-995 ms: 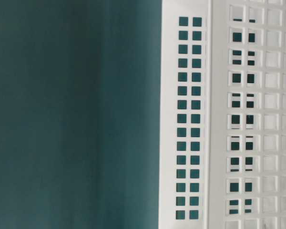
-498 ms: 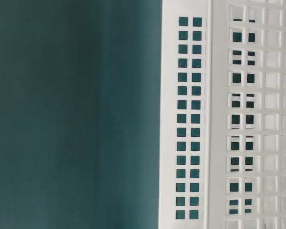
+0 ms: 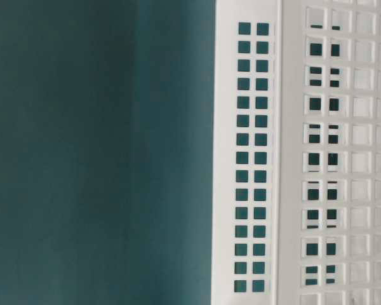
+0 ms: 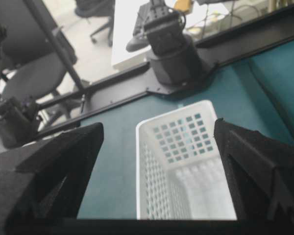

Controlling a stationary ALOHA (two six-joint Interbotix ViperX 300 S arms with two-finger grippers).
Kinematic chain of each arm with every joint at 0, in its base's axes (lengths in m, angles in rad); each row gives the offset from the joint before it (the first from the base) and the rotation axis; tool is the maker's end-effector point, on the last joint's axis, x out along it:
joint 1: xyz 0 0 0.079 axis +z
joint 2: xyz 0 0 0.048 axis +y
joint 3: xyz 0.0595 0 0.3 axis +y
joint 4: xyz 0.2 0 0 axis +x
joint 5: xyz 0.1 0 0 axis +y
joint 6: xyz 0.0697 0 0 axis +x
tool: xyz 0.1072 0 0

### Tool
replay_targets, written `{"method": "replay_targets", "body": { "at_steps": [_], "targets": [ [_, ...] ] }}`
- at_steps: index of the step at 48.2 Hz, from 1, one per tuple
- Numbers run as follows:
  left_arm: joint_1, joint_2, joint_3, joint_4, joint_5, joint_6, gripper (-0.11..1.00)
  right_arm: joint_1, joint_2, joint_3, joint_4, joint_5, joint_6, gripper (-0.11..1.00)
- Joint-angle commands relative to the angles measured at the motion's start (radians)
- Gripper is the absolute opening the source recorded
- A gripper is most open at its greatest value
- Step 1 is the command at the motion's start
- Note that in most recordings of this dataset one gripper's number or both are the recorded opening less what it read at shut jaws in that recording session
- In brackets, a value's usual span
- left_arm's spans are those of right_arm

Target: Lift the white basket with both hands.

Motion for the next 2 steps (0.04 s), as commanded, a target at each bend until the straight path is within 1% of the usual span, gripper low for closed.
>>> {"method": "replay_targets", "body": {
  "at_steps": [1, 2],
  "targets": [
    [0.002, 0.008, -0.011, 0.002, -0.008, -0.002, 0.92, -0.002, -0.005, -0.008, -0.003, -0.008, 0.002, 0.95],
    [0.002, 0.008, -0.011, 0.002, -0.006, -0.002, 0.92, 0.0, -0.006, -0.008, -0.003, -0.006, 0.002, 0.95]
  ]
}}
